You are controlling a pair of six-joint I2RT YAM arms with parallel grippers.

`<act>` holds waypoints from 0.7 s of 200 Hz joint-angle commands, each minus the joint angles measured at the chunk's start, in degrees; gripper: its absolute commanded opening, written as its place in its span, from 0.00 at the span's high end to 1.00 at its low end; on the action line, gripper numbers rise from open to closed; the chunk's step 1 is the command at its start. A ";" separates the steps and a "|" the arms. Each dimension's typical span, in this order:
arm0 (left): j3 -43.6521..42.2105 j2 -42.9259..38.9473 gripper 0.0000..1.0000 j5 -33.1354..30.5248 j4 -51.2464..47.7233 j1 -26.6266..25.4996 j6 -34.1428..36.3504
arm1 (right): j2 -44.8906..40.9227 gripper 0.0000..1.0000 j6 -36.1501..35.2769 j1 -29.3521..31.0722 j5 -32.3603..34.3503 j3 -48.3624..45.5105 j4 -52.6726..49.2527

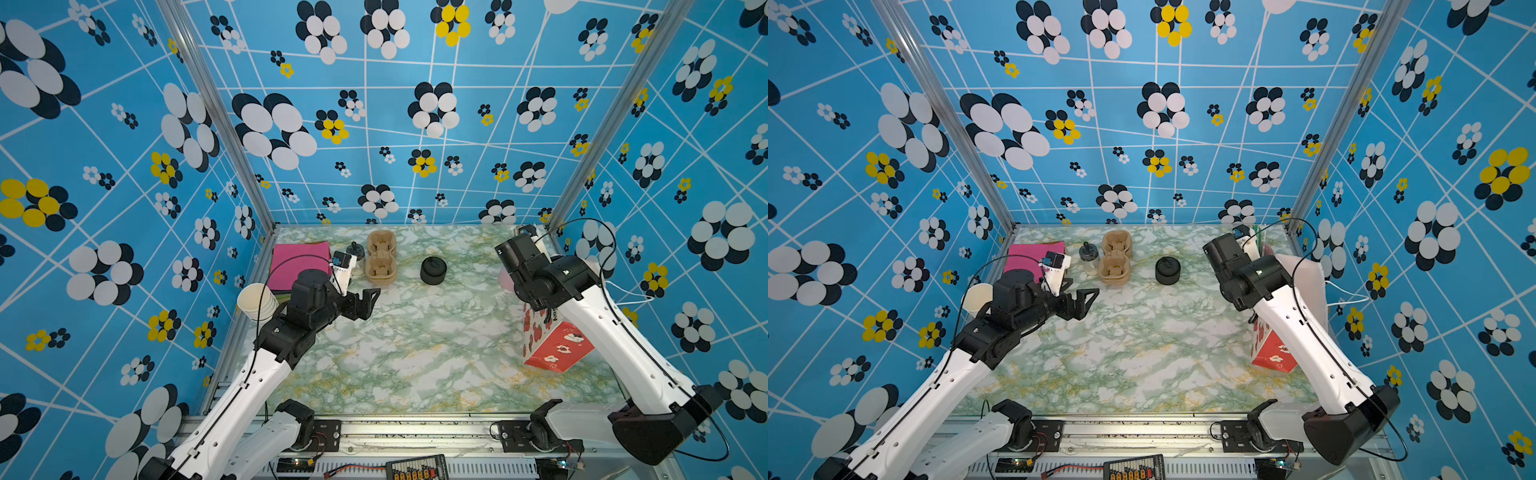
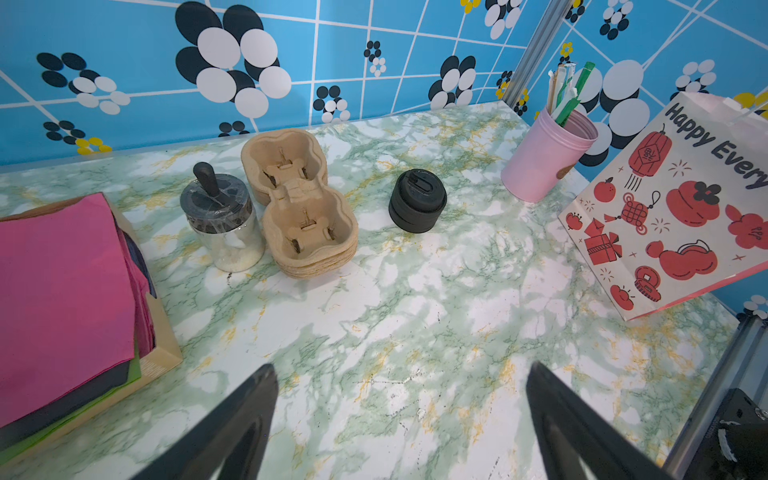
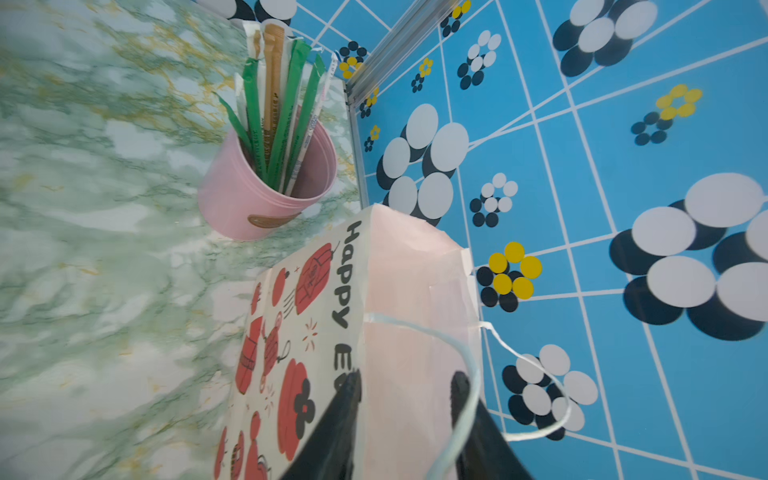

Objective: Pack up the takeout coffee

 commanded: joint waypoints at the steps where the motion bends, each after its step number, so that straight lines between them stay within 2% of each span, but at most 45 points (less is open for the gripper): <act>1: -0.48 -1.30 0.05 -0.95 -1.20 -0.38 -0.19 | -0.56 0.47 0.65 0.21 -8.29 1.63 -0.82; 69: -0.29 -2.19 0.04 -2.87 -2.77 -0.37 0.34 | 0.15 0.12 3.01 0.21 -18.33 4.30 -4.95; 95: -0.10 -2.37 0.03 -3.78 -3.32 -0.40 0.51 | -0.20 0.06 3.00 0.21 -23.17 6.98 -4.05; 103: 0.03 -2.46 0.02 -4.22 -3.63 -0.38 0.60 | -0.45 0.01 2.97 0.21 -24.62 7.44 -3.53; 140: 1.89 -3.15 0.01 -8.63 -6.98 -0.20 0.56 | -2.77 0.01 2.76 0.19 -29.41 9.04 0.12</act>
